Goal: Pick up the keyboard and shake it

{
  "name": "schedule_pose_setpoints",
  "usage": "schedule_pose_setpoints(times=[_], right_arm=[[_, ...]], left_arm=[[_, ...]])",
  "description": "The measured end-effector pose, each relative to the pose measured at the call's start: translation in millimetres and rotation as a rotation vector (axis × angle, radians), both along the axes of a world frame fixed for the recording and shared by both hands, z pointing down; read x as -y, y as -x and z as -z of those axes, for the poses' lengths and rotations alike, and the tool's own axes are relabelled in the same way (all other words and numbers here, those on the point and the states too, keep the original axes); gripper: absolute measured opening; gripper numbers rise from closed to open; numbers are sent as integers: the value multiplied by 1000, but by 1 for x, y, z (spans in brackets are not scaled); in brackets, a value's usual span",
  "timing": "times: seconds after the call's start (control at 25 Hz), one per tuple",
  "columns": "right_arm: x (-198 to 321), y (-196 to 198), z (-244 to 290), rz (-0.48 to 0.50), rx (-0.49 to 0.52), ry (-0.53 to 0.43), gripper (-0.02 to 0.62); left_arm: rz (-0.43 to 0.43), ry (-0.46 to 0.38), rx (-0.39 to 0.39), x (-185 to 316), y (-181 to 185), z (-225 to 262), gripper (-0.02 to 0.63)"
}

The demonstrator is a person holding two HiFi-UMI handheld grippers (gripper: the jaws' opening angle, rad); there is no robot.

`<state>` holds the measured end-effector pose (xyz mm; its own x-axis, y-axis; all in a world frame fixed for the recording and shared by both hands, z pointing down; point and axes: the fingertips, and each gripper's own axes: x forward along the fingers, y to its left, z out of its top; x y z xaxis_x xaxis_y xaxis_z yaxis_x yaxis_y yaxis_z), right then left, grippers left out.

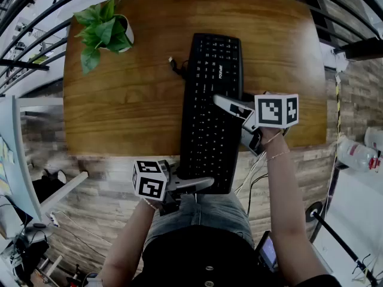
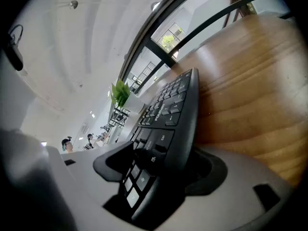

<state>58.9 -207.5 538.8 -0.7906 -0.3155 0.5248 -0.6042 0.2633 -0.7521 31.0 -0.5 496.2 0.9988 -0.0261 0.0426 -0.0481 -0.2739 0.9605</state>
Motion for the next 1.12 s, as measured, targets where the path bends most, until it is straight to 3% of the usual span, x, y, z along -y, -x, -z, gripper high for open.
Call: schedule_pose_setpoints(times=[0.24, 0.52, 0.84, 1.12], right_arm=[[-4, -14, 0, -13, 3, 41, 287], [-24, -46, 9, -79, -18, 7, 285], [-63, -22, 30, -103, 56, -35, 285], [-86, -12, 35, -124, 96, -55, 284]], left_arm=[[18, 12, 15, -1, 1, -5, 164], [30, 6, 67, 1, -3, -17, 155], [3, -33, 143, 1, 1, -40, 155], [41, -33, 177, 3, -1, -53, 155]])
